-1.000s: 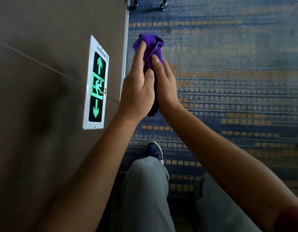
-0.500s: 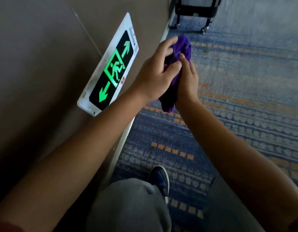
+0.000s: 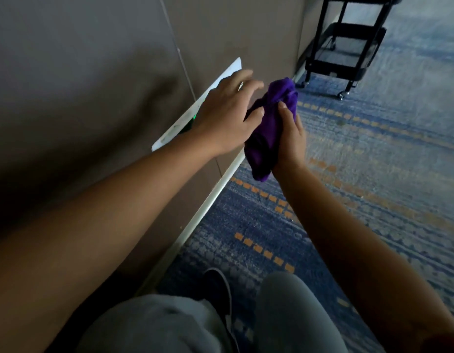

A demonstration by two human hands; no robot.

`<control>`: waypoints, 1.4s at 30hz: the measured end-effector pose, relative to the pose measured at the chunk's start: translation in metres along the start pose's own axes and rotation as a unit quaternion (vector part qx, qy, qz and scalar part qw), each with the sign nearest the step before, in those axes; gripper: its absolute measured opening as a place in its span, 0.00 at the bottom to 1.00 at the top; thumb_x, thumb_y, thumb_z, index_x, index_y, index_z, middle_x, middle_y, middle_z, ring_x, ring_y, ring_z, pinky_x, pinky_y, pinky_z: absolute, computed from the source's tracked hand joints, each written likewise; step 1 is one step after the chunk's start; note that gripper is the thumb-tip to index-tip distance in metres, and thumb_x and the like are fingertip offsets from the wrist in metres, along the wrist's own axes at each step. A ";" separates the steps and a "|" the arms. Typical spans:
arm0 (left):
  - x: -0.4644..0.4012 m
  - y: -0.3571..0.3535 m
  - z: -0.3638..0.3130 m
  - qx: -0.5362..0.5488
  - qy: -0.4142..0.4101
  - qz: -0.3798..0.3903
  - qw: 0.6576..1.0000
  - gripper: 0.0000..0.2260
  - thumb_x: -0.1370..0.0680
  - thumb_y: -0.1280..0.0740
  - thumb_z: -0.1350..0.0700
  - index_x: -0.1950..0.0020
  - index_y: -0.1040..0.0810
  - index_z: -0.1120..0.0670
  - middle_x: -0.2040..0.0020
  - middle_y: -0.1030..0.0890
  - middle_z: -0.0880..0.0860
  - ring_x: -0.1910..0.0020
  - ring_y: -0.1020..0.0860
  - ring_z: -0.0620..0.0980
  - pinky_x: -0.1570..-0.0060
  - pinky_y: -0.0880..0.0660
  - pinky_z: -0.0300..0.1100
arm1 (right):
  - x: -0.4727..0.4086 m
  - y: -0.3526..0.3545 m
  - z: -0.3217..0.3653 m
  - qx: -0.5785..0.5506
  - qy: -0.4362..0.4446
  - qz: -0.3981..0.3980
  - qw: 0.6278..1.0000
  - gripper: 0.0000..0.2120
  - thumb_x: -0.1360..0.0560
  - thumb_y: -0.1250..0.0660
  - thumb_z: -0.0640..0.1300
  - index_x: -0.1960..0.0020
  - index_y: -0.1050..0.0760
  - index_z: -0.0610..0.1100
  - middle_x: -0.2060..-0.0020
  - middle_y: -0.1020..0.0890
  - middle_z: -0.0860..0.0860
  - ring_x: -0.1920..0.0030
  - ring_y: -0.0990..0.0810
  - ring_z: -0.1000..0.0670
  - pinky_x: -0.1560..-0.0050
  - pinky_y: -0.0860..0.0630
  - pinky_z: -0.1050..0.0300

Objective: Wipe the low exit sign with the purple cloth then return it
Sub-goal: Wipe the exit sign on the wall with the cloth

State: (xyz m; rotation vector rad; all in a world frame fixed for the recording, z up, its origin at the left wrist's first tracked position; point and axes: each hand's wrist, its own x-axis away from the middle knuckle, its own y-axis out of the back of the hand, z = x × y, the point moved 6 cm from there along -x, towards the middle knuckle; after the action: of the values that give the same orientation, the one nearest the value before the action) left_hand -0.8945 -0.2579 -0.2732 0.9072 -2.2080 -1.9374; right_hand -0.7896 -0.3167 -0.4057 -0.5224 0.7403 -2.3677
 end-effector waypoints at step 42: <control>-0.069 -0.001 0.121 -0.556 -0.131 0.113 0.813 0.22 0.18 0.43 0.45 0.29 0.23 0.53 0.20 0.35 0.57 0.18 0.47 0.64 0.22 0.55 0.67 | -0.068 -0.055 -0.058 0.123 0.023 0.111 0.986 0.15 0.17 0.35 0.53 0.33 0.20 0.51 0.48 0.12 0.50 0.49 0.11 0.50 0.54 0.15 0.57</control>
State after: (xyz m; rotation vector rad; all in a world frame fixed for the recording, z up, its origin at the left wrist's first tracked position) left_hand -0.8882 -0.1189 -0.2764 0.1625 -0.7724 -2.6902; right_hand -0.7921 -0.2142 -0.4293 -0.2672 0.4873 -2.2259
